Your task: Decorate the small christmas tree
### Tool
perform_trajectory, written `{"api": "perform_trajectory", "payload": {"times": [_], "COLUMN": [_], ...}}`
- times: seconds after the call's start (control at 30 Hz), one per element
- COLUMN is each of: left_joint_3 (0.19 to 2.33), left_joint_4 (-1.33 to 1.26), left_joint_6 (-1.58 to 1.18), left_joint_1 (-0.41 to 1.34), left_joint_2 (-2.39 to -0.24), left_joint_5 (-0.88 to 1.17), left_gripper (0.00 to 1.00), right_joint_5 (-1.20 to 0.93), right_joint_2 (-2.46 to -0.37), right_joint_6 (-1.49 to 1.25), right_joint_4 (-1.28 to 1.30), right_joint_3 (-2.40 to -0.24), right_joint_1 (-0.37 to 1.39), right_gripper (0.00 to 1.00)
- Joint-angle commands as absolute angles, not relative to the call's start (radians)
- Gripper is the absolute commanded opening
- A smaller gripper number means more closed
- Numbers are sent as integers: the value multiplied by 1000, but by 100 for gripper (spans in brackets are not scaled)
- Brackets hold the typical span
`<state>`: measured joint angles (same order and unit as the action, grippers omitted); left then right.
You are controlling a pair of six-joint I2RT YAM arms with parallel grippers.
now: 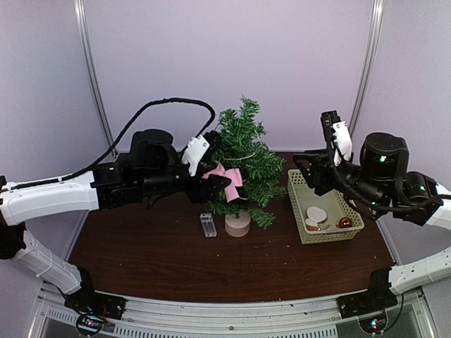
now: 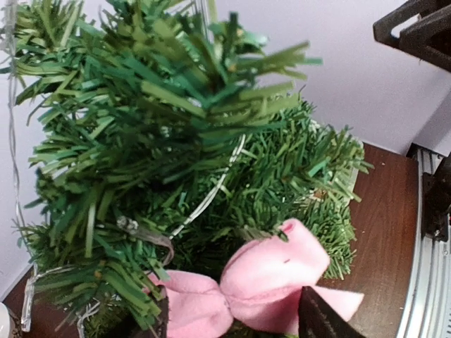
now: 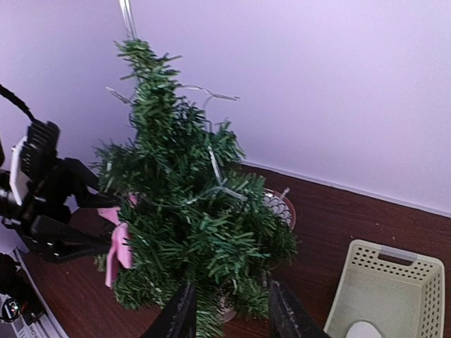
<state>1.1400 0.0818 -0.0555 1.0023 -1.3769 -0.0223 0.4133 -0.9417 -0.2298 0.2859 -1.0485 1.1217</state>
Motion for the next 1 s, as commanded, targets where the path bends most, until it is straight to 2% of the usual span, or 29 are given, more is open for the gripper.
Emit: {"api": "perform_trajectory", "payload": {"times": [0.0, 0.17, 0.27, 0.43, 0.57, 0.73, 0.97], "left_joint_3": [1174, 1146, 1134, 1090, 1048, 1037, 1045], "left_joint_4": [81, 108, 139, 140, 121, 113, 128], "left_joint_6": [-41, -42, -54, -118, -156, -173, -175], "left_joint_1": [1004, 1002, 1000, 968, 934, 913, 908], "left_joint_2": [-1298, -1224, -1195, -1158, -1136, -1137, -1146], "left_joint_5": [31, 15, 15, 15, 15, 15, 16], "left_gripper": [69, 92, 96, 98, 98, 98, 98], "right_joint_5": [423, 325, 212, -34, -100, -133, -107], "right_joint_2": [-895, -864, -876, -1005, -1146, -1340, -1577], "right_joint_6": [-272, -290, -287, -258, -220, -166, -90], "right_joint_4": [488, 652, 713, 762, 765, 712, 719], "right_joint_3": [-1040, -1038, -1026, -1006, -992, -999, -1070], "right_joint_1": [1039, 872, 739, 524, 424, 380, 371], "right_gripper": [39, 47, 50, 49, 46, 39, 35]}}
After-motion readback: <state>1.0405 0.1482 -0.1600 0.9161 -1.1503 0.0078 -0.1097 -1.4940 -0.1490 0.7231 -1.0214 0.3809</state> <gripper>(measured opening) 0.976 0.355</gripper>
